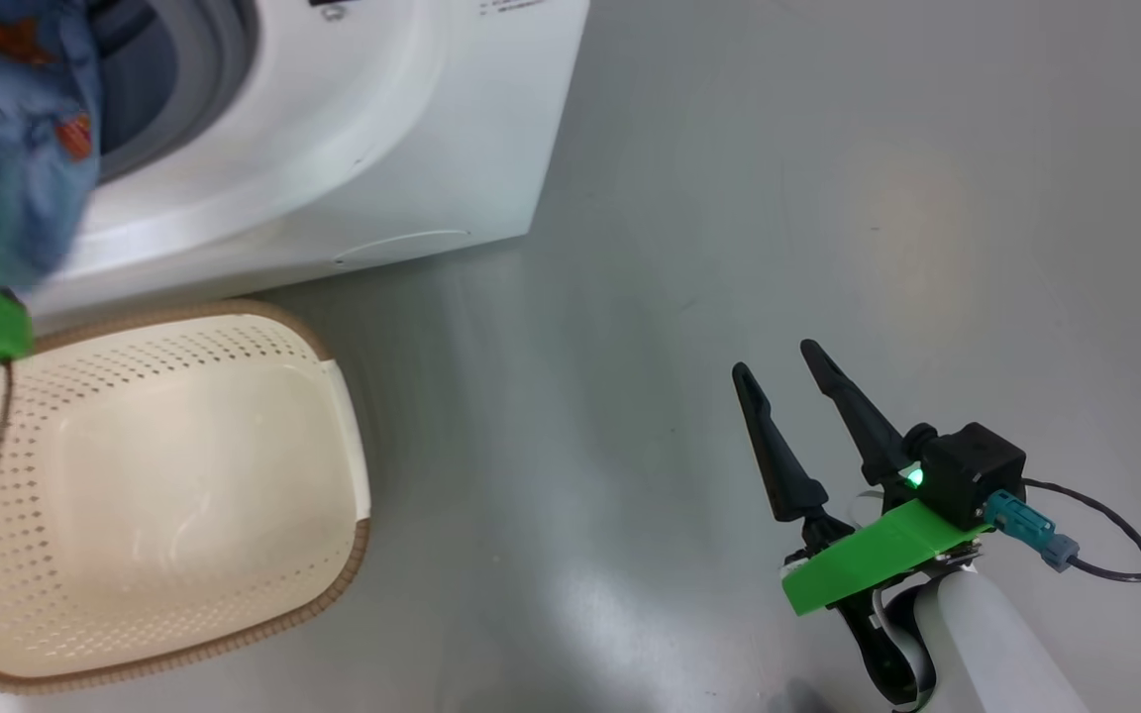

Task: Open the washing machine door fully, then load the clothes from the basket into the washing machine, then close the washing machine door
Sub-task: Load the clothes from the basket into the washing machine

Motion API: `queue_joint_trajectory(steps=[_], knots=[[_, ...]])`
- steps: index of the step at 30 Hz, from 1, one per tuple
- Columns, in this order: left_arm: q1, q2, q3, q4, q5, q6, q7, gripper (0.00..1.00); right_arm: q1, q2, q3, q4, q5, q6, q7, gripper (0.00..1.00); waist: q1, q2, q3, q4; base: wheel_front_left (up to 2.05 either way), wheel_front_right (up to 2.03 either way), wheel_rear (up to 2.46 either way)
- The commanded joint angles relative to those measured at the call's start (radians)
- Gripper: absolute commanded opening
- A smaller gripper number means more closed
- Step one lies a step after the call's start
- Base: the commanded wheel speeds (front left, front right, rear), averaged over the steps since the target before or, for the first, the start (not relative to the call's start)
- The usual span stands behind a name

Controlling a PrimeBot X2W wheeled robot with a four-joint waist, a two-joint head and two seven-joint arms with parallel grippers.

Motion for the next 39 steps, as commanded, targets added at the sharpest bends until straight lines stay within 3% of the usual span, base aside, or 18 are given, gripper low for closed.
queue_joint_trajectory(steps=[1, 13, 23, 39], knots=[[-0.041, 0.057, 0.027, -0.021, 0.013, 0.001, -0.001, 0.00, 0.019, 0.006, 0.020, -0.022, 0.008, 0.002, -0.005, 1.00, 0.0000, 0.0000, 0.009, -0.009, 0.00, 0.00, 0.00], [-0.310, 0.090, -0.028, 0.135, 0.041, -0.034, -0.022, 0.00, 0.007, 0.006, 0.024, -0.041, 0.017, 0.002, -0.005, 1.00, 0.0000, 0.0000, 0.067, -0.041, 0.00, 0.00, 0.00], [-0.487, 0.111, -0.074, 0.264, 0.005, -0.056, -0.060, 0.00, 0.002, 0.006, 0.031, -0.057, 0.027, 0.002, -0.005, 1.00, 0.0000, 0.0000, 0.154, -0.062, 0.00, 0.00, 0.00], [-0.717, 0.215, -0.169, 0.271, -0.016, -0.060, -0.161, 0.00, -0.003, 0.006, 0.081, -0.076, 0.046, 0.002, -0.005, 1.00, 0.0000, 0.0000, 0.245, -0.122, 0.00, 0.00, 0.00]])
